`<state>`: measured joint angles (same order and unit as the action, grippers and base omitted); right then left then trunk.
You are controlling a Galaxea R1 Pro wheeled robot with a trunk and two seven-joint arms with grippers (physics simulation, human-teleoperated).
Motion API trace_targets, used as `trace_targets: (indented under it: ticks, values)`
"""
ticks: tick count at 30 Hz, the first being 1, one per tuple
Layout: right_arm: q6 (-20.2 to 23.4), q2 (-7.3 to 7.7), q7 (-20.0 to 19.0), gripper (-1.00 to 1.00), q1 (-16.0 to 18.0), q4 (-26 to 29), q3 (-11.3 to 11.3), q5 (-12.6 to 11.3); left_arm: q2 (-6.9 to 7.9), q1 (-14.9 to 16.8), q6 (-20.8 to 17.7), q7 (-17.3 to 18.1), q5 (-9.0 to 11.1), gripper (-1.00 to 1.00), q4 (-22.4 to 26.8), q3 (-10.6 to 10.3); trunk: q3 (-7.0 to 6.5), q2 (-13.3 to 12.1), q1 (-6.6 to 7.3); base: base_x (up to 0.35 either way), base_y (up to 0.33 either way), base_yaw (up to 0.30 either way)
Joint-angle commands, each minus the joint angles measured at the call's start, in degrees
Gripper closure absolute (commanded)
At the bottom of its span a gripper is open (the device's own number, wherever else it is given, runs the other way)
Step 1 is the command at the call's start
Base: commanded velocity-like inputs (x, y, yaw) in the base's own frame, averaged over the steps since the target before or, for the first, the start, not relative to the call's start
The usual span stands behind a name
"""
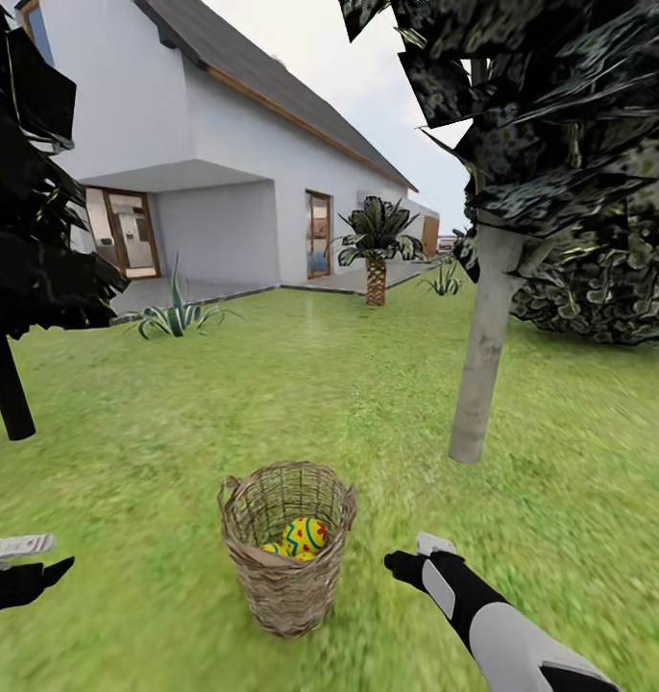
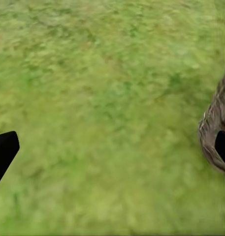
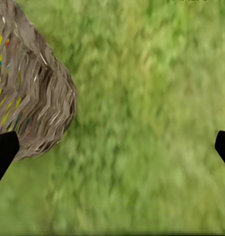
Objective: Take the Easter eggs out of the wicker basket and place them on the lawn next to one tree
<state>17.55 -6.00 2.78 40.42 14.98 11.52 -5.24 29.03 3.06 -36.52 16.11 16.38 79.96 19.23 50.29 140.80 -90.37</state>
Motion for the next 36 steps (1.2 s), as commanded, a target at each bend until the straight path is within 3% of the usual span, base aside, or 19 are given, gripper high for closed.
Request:
trace_targets:
  ticks: [1,10,26,36]
  values:
    - [0.28,-0.02,0.27,-1.00,0.01,0.12,-0.03,-0.55,0.01,0.02,-0.41,0.15,0.23,-1.00,0.05,0.11,0.02,0.03,0.02,-0.032,-0.109,-0.221]
    - [0.23,-0.03,0.21,-1.00,0.00,0.16,-0.06,-0.54,0.01,0.02,-0.40,0.15,0.23,-1.00,0.03,0.10,-0.25,0.03,0.02,-0.013,-0.108,-0.178]
    - [-0.01,-0.09,0.20,-1.00,-0.07,0.14,-0.10,-0.48,-0.01,0.02,-0.40,0.23,0.30,-1.00,0.22,0.19,-0.29,0.03,0.02,-0.001,-0.037,-0.014]
    - [-3.12,-0.07,0.29,-1.00,-0.69,-0.53,-0.11,-0.49,-0.06,-0.03,-0.40,0.22,0.32,-1.00,1.02,0.15,-2.09,-3.98,2.21,0.000,-0.001,0.000]
